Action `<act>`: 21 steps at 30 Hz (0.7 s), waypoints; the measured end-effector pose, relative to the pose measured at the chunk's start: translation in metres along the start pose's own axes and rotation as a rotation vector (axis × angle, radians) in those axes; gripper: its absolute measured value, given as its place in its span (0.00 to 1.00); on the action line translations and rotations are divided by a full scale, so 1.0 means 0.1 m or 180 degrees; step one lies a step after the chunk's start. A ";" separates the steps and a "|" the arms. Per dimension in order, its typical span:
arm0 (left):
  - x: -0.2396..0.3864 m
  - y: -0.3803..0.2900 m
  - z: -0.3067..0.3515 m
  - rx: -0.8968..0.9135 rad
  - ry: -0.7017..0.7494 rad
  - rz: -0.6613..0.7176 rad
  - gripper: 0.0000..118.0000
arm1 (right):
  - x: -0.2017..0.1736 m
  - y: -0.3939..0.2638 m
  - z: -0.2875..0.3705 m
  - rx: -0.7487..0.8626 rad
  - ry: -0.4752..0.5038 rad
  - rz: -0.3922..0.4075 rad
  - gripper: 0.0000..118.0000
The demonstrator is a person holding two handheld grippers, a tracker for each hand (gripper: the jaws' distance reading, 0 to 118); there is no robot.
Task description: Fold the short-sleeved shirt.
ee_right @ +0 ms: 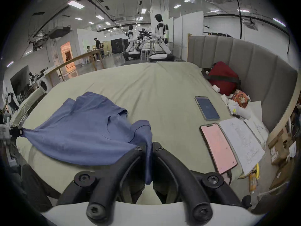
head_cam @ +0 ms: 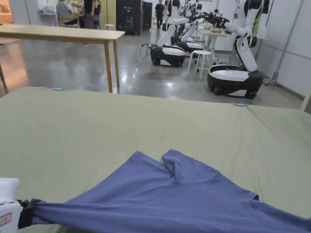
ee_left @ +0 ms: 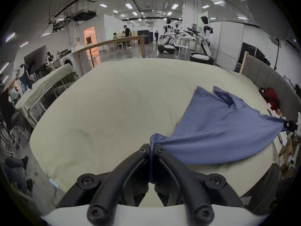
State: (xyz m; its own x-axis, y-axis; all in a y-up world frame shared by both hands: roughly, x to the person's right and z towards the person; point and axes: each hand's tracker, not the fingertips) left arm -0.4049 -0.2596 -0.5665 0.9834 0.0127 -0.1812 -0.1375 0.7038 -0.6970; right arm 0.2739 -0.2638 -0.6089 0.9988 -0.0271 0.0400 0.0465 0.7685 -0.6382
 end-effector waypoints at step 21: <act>-0.18 -0.33 0.11 0.0378 0.0217 0.0351 0.00 | -0.68 -0.30 0.18 0.0382 0.0073 0.0109 0.01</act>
State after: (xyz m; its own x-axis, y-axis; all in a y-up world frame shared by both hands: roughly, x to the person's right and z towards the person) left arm -0.4166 -0.2754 -0.5327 0.9522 0.0493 -0.3015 -0.2253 0.7797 -0.5842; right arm 0.2046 -0.2734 -0.5782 0.9999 -0.0132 0.0013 0.0118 0.8401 -0.5423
